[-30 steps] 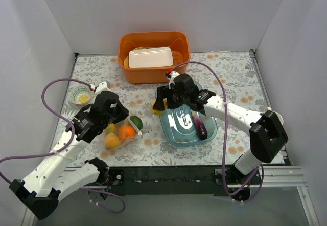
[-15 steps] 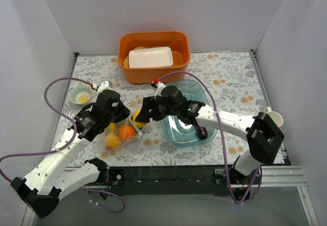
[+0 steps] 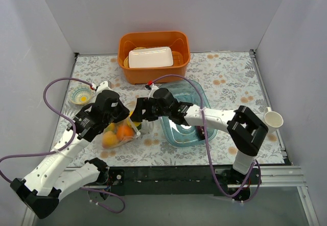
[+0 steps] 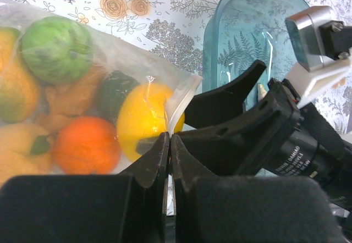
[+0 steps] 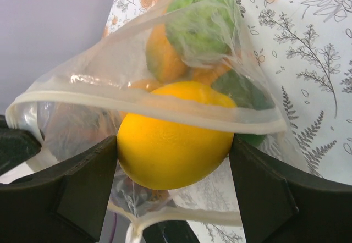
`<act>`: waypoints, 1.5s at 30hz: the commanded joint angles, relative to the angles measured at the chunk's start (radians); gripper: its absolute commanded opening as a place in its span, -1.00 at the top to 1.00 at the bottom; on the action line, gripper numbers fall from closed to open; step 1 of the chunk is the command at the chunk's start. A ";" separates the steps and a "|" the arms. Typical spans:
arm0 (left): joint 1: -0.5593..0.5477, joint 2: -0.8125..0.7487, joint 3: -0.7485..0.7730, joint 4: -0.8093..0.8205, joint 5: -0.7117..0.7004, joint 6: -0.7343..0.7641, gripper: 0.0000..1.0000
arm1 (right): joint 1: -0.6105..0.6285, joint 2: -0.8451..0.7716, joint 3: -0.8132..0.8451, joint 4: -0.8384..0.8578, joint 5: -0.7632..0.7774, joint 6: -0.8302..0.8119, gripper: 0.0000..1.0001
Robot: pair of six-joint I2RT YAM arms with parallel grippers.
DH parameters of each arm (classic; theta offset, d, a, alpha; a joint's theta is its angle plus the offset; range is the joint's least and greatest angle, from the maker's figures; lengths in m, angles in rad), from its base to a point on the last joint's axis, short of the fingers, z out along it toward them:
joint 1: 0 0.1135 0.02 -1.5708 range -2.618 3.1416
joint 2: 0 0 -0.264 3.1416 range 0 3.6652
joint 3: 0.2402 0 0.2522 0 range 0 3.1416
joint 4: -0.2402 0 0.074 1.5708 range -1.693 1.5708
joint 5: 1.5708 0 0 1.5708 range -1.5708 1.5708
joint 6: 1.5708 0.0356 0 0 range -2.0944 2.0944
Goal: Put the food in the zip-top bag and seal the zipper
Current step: Place the fake fruit in the zipper food storage bag.
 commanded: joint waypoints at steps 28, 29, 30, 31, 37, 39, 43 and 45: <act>-0.003 -0.038 0.034 -0.007 -0.021 -0.005 1.00 | 0.028 0.020 0.105 0.083 -0.018 -0.042 -0.96; -0.003 -0.038 0.034 -0.008 -0.019 -0.005 1.00 | 0.028 -0.002 0.094 0.053 0.036 -0.056 -0.96; -0.003 -0.037 0.034 -0.008 -0.021 -0.005 1.00 | 0.028 -0.025 0.076 0.025 0.068 -0.077 -0.96; -0.003 -0.040 0.030 -0.007 -0.022 -0.007 1.00 | 0.028 -0.072 0.068 0.002 0.102 -0.090 -0.96; -0.003 -0.034 0.025 -0.001 -0.012 -0.009 1.00 | 0.019 -0.236 0.040 -0.229 0.341 -0.180 -0.96; -0.003 -0.035 0.025 0.002 -0.012 -0.009 1.00 | 0.011 -0.272 0.036 -0.339 0.409 -0.205 -0.96; -0.003 -0.029 0.030 0.002 -0.013 -0.001 1.00 | -0.056 -0.352 0.007 -0.534 0.420 -0.288 -0.96; -0.003 -0.025 0.030 0.002 -0.015 0.001 1.00 | -0.136 -0.376 -0.019 -0.622 0.405 -0.314 -0.96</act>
